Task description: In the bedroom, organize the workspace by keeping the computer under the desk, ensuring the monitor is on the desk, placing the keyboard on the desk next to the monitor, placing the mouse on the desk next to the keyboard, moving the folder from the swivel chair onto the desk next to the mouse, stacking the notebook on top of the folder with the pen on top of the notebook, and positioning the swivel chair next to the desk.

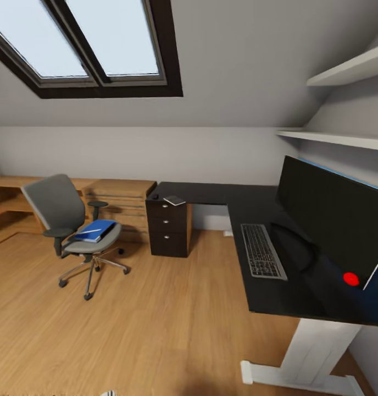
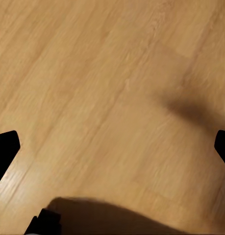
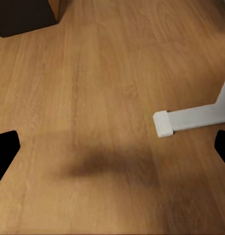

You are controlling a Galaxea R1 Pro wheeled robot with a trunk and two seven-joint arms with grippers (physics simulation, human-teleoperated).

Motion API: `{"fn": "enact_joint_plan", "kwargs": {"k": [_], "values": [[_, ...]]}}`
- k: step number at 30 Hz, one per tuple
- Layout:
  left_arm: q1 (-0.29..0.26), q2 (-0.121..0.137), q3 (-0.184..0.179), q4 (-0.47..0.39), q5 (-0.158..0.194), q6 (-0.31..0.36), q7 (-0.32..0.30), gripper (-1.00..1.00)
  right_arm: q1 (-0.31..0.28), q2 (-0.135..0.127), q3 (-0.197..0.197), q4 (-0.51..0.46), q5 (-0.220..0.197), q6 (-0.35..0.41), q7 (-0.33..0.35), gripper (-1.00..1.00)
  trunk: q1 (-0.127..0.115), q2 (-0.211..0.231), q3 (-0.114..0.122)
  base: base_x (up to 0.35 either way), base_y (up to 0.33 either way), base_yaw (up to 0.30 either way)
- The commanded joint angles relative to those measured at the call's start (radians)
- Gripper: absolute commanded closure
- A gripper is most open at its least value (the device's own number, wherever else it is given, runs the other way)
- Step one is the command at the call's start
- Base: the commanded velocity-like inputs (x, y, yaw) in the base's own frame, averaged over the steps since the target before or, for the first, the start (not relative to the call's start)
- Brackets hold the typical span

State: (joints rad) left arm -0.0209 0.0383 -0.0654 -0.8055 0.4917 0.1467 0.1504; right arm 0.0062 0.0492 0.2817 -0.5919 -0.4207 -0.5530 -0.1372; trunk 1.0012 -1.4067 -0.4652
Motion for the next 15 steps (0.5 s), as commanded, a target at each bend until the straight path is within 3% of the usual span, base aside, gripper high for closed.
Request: {"fn": "enact_joint_plan", "kwargs": {"k": [1, 7, 15], "values": [[-0.001, 0.002, -0.007, -0.001, 0.01, 0.002, 0.009, -1.0, -0.004, -0.001, 0.005, 0.004, -0.005, -0.002, -0.008, -1.0, 0.0, -0.001, -0.001, 0.191, 0.304, 0.282], [-0.001, 0.0, -0.007, -0.001, 0.01, 0.002, 0.009, -1.0, -0.013, 0.0, 0.005, 0.013, -0.008, -0.002, -0.007, -1.0, 0.0, -0.001, -0.002, 0.223, 0.28, 0.282], [-0.001, -0.003, -0.011, 0.003, 0.009, 0.002, 0.009, -1.0, -0.081, 0.003, 0.005, 0.107, -0.006, -0.002, -0.007, -1.0, 0.0, -0.001, -0.006, 0.291, 0.175, 0.273]]}}
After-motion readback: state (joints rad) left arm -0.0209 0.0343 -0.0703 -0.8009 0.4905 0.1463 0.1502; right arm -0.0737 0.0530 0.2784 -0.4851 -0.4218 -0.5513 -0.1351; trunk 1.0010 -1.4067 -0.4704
